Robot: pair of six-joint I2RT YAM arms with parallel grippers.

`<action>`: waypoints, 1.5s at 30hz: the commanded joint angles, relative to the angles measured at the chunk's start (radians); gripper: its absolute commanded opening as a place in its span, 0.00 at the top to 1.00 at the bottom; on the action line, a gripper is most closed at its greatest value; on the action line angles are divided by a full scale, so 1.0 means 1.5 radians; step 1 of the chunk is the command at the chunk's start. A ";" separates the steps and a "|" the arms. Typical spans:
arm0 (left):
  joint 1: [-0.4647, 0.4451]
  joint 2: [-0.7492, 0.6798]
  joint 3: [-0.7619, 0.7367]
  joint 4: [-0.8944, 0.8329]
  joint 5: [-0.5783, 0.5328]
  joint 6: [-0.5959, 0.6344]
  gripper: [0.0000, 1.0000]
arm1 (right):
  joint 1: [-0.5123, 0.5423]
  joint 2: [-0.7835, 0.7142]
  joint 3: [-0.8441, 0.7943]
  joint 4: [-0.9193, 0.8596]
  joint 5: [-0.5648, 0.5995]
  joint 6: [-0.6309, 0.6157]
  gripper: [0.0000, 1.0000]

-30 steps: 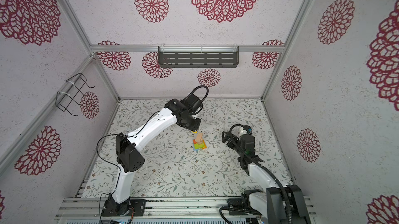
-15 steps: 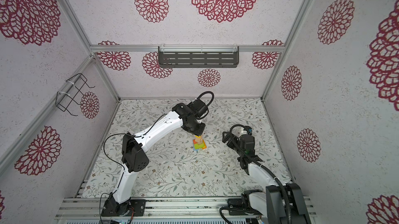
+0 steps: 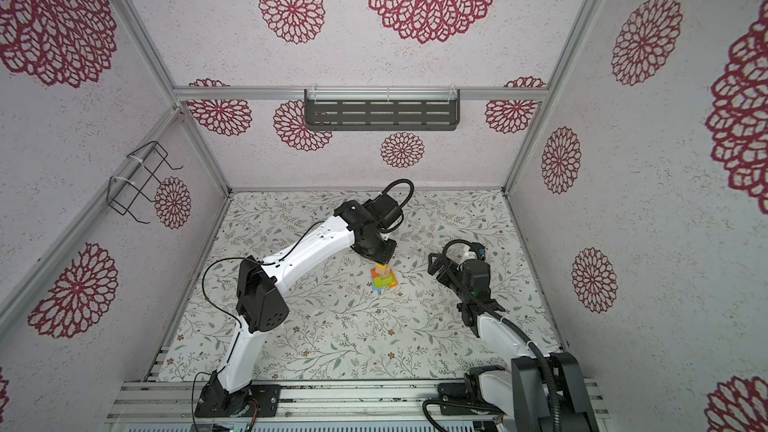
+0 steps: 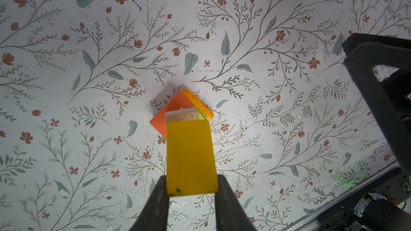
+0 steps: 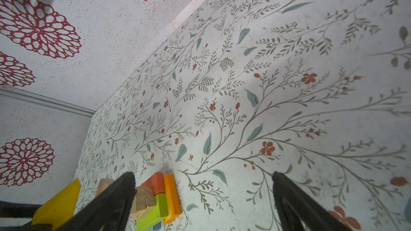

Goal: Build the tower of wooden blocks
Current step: 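Hold the yellow block above the stack and align it with the left gripper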

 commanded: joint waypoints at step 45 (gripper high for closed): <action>-0.006 0.020 -0.011 0.010 -0.004 -0.011 0.73 | 0.000 0.025 -0.003 0.036 -0.007 0.005 0.01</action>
